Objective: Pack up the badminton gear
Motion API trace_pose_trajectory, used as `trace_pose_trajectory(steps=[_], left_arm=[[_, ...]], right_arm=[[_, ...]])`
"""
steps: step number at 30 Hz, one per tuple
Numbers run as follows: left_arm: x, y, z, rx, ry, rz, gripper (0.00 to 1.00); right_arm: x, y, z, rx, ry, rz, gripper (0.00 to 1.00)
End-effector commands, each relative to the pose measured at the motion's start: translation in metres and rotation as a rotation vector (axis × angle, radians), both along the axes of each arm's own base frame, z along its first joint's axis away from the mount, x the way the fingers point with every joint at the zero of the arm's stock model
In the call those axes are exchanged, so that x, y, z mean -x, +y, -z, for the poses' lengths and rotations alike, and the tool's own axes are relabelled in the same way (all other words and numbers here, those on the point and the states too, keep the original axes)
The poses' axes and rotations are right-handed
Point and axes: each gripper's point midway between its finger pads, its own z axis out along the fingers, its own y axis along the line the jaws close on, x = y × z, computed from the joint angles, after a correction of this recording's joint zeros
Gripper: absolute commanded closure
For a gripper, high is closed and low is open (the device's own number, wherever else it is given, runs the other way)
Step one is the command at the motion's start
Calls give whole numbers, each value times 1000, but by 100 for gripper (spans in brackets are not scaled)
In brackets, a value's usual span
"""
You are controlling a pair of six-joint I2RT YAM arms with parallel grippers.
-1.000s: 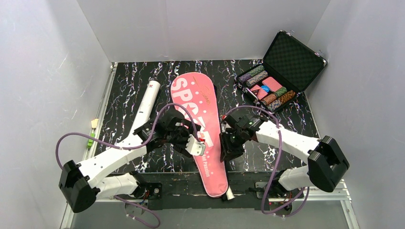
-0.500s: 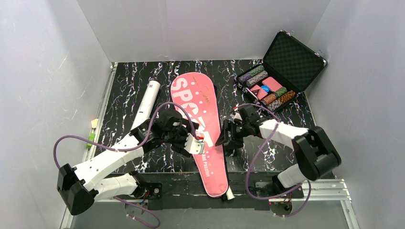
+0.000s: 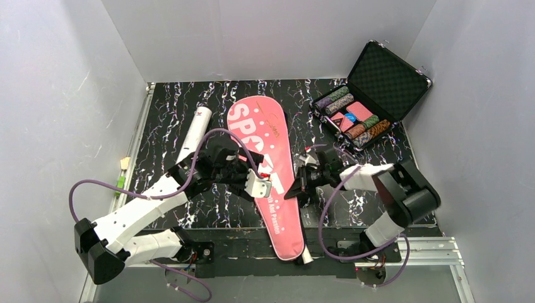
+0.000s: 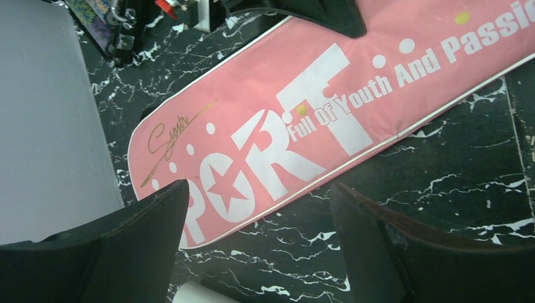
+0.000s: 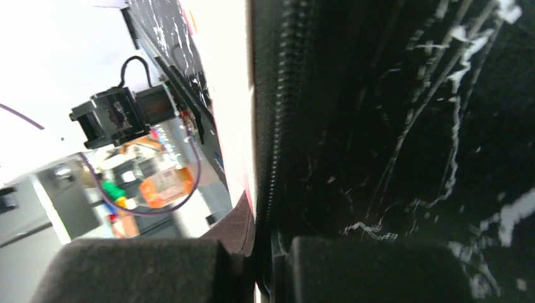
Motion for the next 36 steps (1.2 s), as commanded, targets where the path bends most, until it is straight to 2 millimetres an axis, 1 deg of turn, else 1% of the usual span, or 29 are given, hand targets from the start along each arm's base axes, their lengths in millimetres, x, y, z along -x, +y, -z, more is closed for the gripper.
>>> trace_pose_trajectory(steps=[1,3,5,6,7,9,11,12,15,18,21,23,26,29,34,36], left_arm=[[-6,-6,-29,50,-34,-16,18],[-8,-7,-35,65,-36,-29,18],[-10,-8,-41,86,-30,-52,18],[-11,-8,-46,103,-33,-62,18],[-13,-8,-53,125,-38,-77,19],[-21,-7,-71,185,-60,-119,20],[-28,-4,-89,239,-82,-154,20],[-30,-3,-98,261,-98,-165,20],[-29,1,-107,285,-133,-166,20],[-25,6,-102,280,-132,-169,20],[-20,12,-93,275,-116,-184,20],[-19,16,-91,282,-120,-194,20],[-16,21,-89,282,-130,-201,20],[-15,24,-86,269,-151,-194,20],[-18,24,-91,270,-164,-199,19],[-19,24,-87,254,-153,-205,17]], right_arm=[[-35,0,-71,26,-297,-16,99],[-47,-8,-104,98,-417,-24,99],[-54,-17,-133,195,-529,-41,99],[-57,-21,-147,256,-603,-52,99],[-57,-23,-156,322,-670,-69,99],[-58,-27,-179,488,-822,-114,99],[-55,-32,-186,653,-923,-175,99],[-57,-35,-189,736,-977,-192,99],[-58,-38,-194,845,-1066,-225,99],[-59,-42,-203,877,-1130,-250,99],[-58,-44,-214,908,-1208,-284,99],[-55,-45,-219,914,-1220,-290,99],[-53,-47,-219,942,-1229,-299,99],[-53,-50,-218,1022,-1277,-335,99],[-52,-48,-220,1088,-1326,-334,99],[-53,-47,-222,1102,-1348,-314,99]])
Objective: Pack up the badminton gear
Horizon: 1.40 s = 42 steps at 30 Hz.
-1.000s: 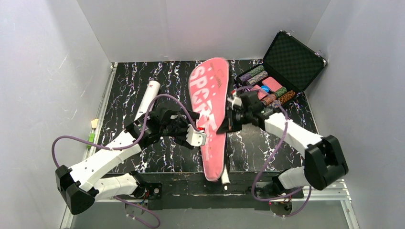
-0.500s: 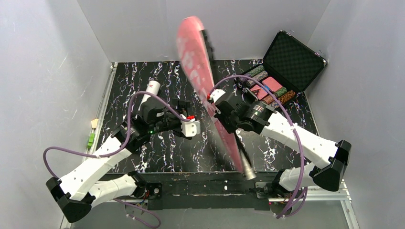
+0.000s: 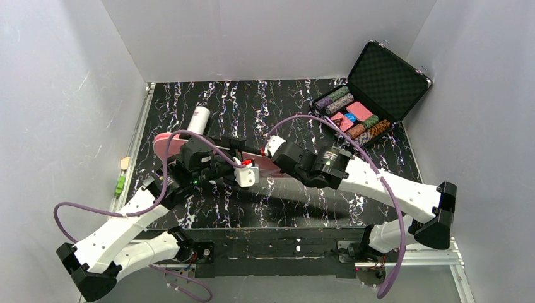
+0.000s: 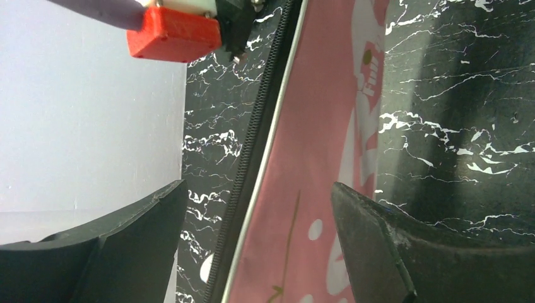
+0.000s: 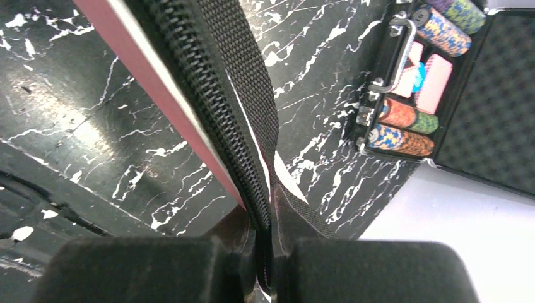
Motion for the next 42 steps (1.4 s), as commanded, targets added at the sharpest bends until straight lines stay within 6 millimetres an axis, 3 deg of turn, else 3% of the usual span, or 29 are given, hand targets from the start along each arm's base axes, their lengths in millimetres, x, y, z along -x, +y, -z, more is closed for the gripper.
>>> trace_pose_trajectory(steps=[1,5,8,12,14,17,20,25,28,30,34,37,38,42], left_arm=[[-2,3,-6,2,-4,-22,15],[6,2,5,-17,84,-11,11],[-1,2,5,-10,93,-47,11],[-22,-2,-30,100,0,-128,15],[-22,-5,-46,146,-21,-118,16],[-20,-8,-49,149,-14,-101,15],[-20,-9,-39,122,15,-98,14],[0,-12,10,-44,187,-4,15],[-4,-13,19,-66,219,-12,19],[-10,-15,15,-53,208,-18,27],[-17,-16,7,-21,209,-30,71],[-17,-15,9,-23,224,-37,96],[-18,-14,10,-22,228,-44,100],[-18,-10,12,-27,242,-61,100]], right_arm=[[-25,12,-46,-117,-220,93,99],[-28,14,-54,-109,-297,116,99],[-27,17,-66,-142,-347,130,99],[-28,22,-73,-182,-415,113,99],[-28,21,-70,-186,-417,113,99],[-27,20,-70,-182,-424,116,99],[-26,20,-73,-186,-440,120,99],[-26,20,-90,-242,-502,135,99],[-23,26,-100,-289,-546,119,99],[-20,29,-104,-315,-565,110,99],[-17,33,-103,-317,-588,100,99],[-15,31,-103,-343,-572,123,99],[-14,31,-104,-360,-559,128,98],[-9,30,-115,-475,-527,137,71]])
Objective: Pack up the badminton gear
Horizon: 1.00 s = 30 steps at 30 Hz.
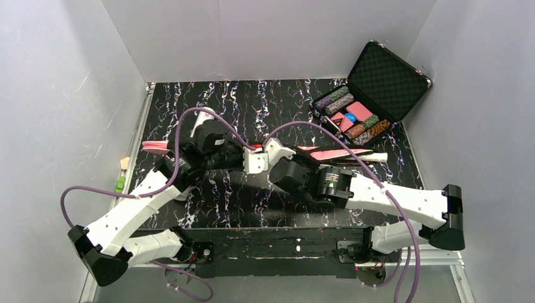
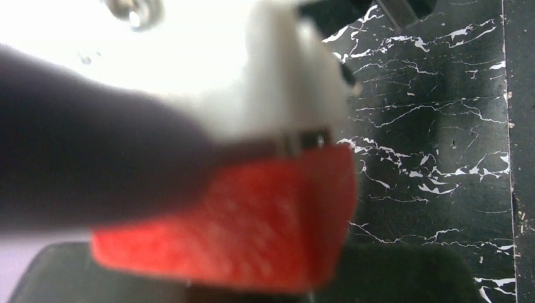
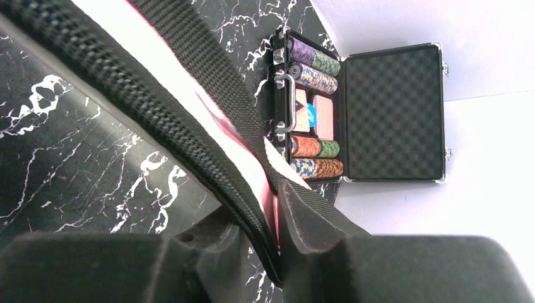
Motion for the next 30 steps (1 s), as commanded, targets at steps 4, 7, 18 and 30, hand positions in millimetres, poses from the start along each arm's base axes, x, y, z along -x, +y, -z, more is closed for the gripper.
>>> trace_pose_trajectory(steps=[4,7,18,30], left_arm=[[-18,17,-7,21,50,-141,100],[-24,21,-27,76,63,-175,100],[-20,36,-60,193,67,-243,100],[-15,36,-59,190,45,-215,100]], right_arm=[[8,2,-93,-565,-44,-3,42],[6,-20,-124,-722,10,14,34],[16,-100,-182,-1252,156,240,16],[10,-10,-107,-1484,842,323,13]])
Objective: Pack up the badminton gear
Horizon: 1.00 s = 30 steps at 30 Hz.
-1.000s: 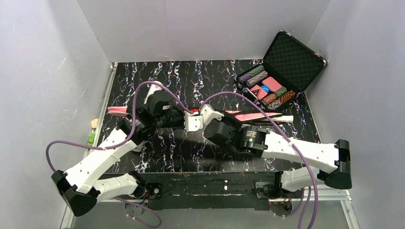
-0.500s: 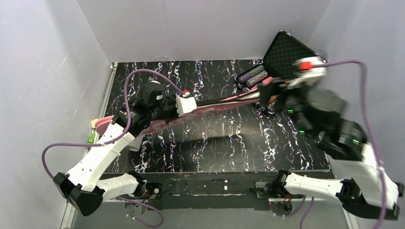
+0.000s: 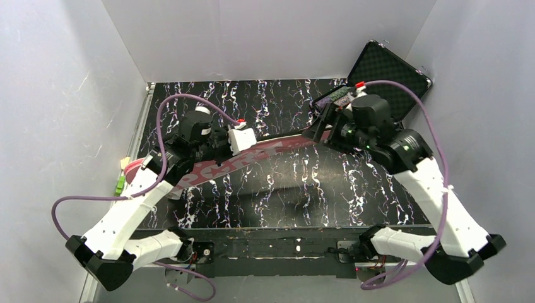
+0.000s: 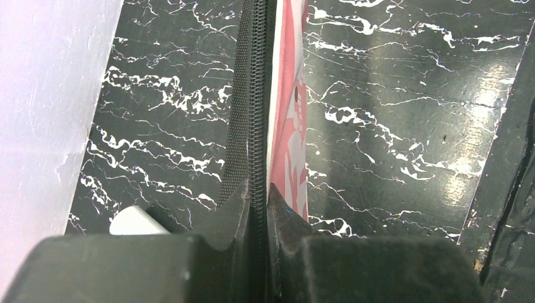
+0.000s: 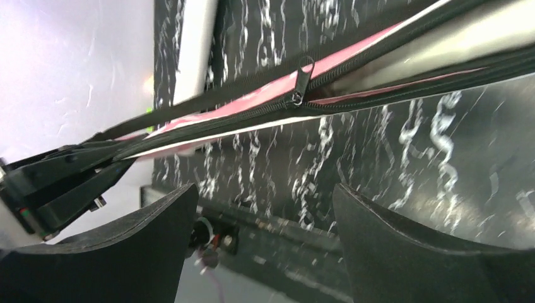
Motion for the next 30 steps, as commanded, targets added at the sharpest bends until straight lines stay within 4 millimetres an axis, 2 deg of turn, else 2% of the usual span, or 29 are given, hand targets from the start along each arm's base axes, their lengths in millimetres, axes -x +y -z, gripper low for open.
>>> trace_pose_trajectory(steps=[1,3,7,10,15,20,21,23,26,27,30], left_arm=[[1,-7,-48,102,-146,42,100],[2,-7,-47,99,-147,48,100],[4,-7,-47,89,-165,68,100],[5,-7,-46,82,-174,82,100],[10,-6,-46,73,-197,110,100],[16,-7,-46,68,-222,144,100],[17,-7,-46,66,-226,148,100],[18,-8,-47,64,-231,154,100],[20,-9,-46,59,-240,169,100],[20,-10,-46,55,-245,171,100],[20,-11,-45,47,-252,178,100]], right_arm=[[16,27,-23,-236,123,-67,13],[12,33,-19,-255,187,-65,13],[9,36,6,-263,393,0,13],[5,37,18,-267,473,30,13],[-11,33,27,-289,478,113,12],[-28,38,27,-346,459,142,12],[-30,39,28,-356,459,144,17],[-33,43,31,-379,456,138,35],[-37,48,33,-407,453,125,78],[-36,50,33,-412,456,117,87],[-37,50,32,-408,456,111,98]])
